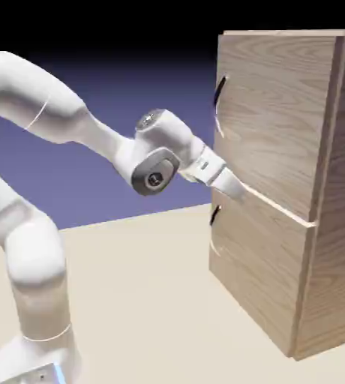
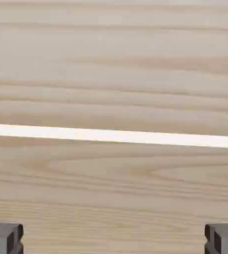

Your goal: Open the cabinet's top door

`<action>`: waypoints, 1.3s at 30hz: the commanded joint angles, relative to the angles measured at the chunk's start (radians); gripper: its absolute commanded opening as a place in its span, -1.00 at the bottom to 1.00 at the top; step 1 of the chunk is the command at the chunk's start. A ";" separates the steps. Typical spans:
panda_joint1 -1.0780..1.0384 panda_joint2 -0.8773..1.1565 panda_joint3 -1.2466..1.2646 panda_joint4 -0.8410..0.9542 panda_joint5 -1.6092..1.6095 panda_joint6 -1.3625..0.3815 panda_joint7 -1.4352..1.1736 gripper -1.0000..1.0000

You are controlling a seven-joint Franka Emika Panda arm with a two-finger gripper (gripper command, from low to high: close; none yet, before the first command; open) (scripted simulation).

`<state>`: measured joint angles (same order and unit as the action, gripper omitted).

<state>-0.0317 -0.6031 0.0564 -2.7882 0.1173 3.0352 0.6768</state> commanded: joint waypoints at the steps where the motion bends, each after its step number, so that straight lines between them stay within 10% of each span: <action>1: -0.016 -0.012 0.021 0.008 0.044 -0.001 -0.024 1.00; 39: -0.632 -0.479 0.816 0.315 1.696 -0.026 -0.928 1.00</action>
<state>-0.6637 -1.0819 0.8722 -2.4727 1.8137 3.0095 -0.2510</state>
